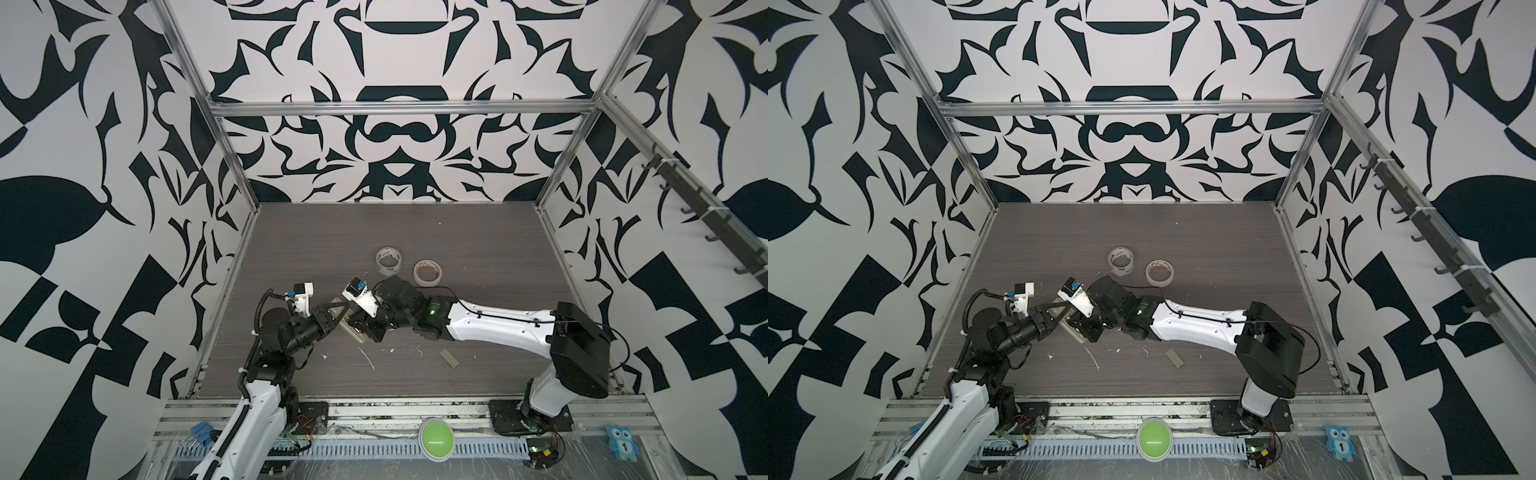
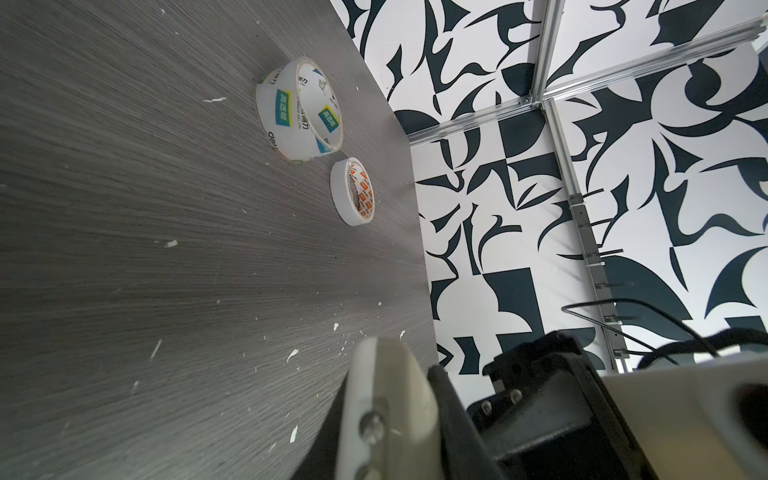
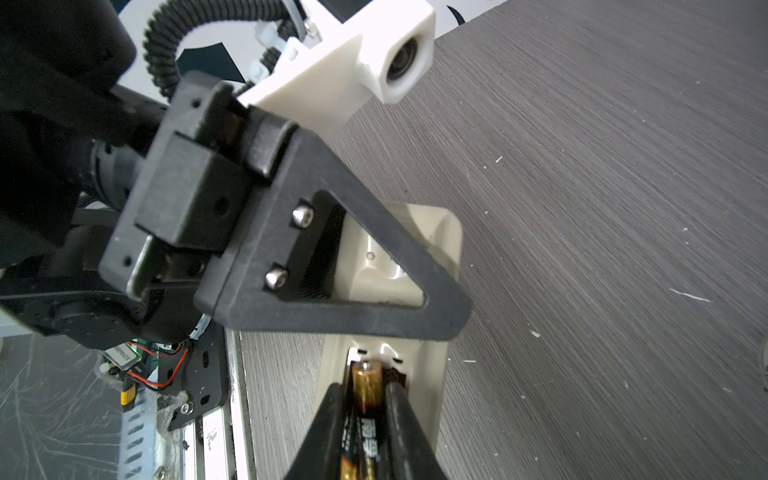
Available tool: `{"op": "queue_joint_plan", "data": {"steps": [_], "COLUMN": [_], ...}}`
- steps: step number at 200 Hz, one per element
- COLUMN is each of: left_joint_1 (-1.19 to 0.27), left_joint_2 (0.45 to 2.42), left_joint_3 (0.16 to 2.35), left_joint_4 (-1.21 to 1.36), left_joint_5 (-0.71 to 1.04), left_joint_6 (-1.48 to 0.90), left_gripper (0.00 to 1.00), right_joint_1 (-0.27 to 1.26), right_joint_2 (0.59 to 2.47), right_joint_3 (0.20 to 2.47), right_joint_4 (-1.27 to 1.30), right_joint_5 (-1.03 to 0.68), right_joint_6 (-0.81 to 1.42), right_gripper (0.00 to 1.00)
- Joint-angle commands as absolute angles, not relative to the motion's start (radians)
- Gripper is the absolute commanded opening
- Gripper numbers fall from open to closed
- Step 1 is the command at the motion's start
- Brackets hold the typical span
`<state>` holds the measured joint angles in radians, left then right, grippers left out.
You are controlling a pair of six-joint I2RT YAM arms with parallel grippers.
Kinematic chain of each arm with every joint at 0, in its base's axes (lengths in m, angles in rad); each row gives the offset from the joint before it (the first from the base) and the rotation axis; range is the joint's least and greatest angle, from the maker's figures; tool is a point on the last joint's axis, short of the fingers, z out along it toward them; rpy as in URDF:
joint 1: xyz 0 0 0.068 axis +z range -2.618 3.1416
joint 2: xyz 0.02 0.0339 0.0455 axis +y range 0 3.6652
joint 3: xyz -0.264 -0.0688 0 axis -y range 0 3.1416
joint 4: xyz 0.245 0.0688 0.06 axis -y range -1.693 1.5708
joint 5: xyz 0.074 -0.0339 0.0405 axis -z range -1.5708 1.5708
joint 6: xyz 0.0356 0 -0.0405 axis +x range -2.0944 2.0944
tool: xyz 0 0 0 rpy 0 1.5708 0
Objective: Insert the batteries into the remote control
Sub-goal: 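Lower the battery into the empty slot beside the first battery, then open the right gripper and lift it above the loaded compartment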
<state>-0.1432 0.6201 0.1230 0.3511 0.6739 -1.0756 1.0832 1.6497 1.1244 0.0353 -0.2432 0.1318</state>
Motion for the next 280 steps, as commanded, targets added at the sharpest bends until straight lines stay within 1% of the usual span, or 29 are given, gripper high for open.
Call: {"op": "queue_joint_plan", "data": {"steps": [1,43,76,119,133,147,156,164,185,199,211,230,254,280], "left_joint_1": [-0.143,-0.143,-0.143,-0.143,-0.143,-0.143,-0.143,-0.143,-0.148,-0.166,-0.18,-0.202,-0.249,-0.318], "left_joint_2": [0.607,0.607,0.6,0.596,0.597,0.603,0.608,0.613,0.633,0.648,0.66,0.673,0.673,0.664], "left_joint_3": [0.134,0.142,0.149,0.161,0.164,0.168,0.172,0.178,0.183,0.185,0.187,0.187,0.193,0.207], "left_joint_4": [0.402,0.397,0.381,0.357,0.357,0.353,0.341,0.327,0.324,0.33,0.333,0.334,0.319,0.262], "left_joint_5": [0.702,0.721,0.742,0.766,0.775,0.791,0.806,0.816,0.842,0.843,0.843,0.845,0.842,0.828], "left_joint_6": [-1.083,-1.081,-1.083,-1.078,-1.077,-1.074,-1.067,-1.058,-1.058,-1.058,-1.055,-1.053,-1.047,-1.016], "left_gripper": [0.0,0.0,0.0,0.0,0.0,0.0,0.0,0.0,0.0,0.0,0.0,0.0,0.0,0.0], "right_joint_1": [1.091,1.093,1.094,1.095,1.095,1.095,1.099,1.105,1.122,1.147,1.16,1.164,1.169,1.183], "right_joint_2": [1.59,1.573,1.539,1.49,1.478,1.47,1.462,1.449,1.401,1.373,1.353,1.33,1.343,1.384], "right_joint_3": [1.139,1.174,1.189,1.18,1.176,1.188,1.204,1.215,1.224,1.222,1.229,1.253,1.296,1.373], "right_joint_4": [0.008,-0.022,-0.081,-0.238,-0.255,-0.271,-0.303,-0.335,-0.448,-0.497,-0.52,-0.521,-0.543,-0.656], "right_joint_5": [-0.239,-0.255,-0.254,-0.186,-0.153,-0.16,-0.168,-0.163,-0.172,-0.119,-0.085,-0.1,-0.131,-0.138], "right_joint_6": [0.105,0.088,0.043,-0.08,-0.097,-0.125,-0.166,-0.216,-0.37,-0.458,-0.504,-0.544,-0.594,-0.646], "right_gripper": [0.25,0.31,0.32,0.28,0.25,0.21,0.2,0.21,0.28,0.34,0.35,0.4,0.4,0.41]}}
